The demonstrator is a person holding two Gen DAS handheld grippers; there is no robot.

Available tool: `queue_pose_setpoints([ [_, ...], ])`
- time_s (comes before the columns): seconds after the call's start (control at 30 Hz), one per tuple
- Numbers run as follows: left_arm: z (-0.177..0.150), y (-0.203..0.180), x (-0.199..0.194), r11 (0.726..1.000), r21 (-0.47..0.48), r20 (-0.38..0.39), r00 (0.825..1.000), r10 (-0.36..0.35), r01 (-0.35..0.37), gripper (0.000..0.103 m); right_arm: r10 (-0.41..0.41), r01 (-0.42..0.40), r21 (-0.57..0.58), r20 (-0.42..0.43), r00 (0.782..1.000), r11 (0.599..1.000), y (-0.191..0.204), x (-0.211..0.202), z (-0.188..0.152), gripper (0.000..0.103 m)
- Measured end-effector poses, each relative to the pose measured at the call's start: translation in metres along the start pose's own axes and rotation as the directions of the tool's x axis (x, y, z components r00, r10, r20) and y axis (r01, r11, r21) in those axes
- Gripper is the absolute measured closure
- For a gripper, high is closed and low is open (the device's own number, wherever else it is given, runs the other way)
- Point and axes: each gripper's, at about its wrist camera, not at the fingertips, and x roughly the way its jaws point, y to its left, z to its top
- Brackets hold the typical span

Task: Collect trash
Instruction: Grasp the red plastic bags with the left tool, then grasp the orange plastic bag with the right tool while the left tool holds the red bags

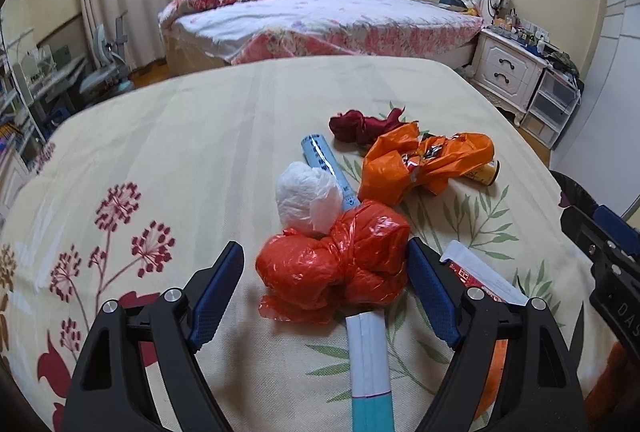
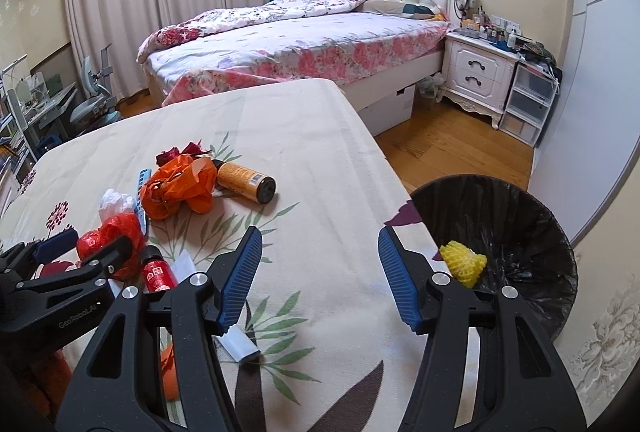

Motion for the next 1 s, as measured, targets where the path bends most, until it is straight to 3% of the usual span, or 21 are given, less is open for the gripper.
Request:
queue_pose_setpoints([
  [0.07, -0.001, 0.003, 0.000, 1.000, -0.012, -0.005, 1.000, -0.015, 0.015, 0.023, 0.004, -0.004, -0.005, -0.003, 1.000, 1.000, 0.002, 0.002, 0.000, 0.044],
  [0.13, -0.001, 0.003, -0.002, 1.000, -0.012, -0.001, 1.000, -0.025, 0.025, 0.033, 0.008, -0.008, -0.008, -0.005, 1.000, 1.000, 0.003, 0.002, 0.000, 0.044],
  [0.23, -0.003, 0.004, -0.004, 0.999, -0.007, 0.004, 0.999, -0.039, 0.039, 0.035, 0.011, -0.011, -0.010, -0.008, 1.000, 1.000, 0.005, 0.003, 0.000, 0.044],
  [0.67, -0.001, 0.023, -0.031, 0.997, -0.022, 0.047, 0.997, -0.067, 0.068, 0.036, 0.035, -0.035, -0.035, -0.003, 0.999, 0.999, 0.021, 0.005, 0.003, 0.044],
  [1.0, 0.001, 0.059, -0.046, 0.998, -0.062, 0.092, 0.996, -0.018, 0.024, 0.036, 0.070, -0.070, -0.076, 0.002, 0.998, 0.995, 0.049, 0.007, 0.013, 0.042],
])
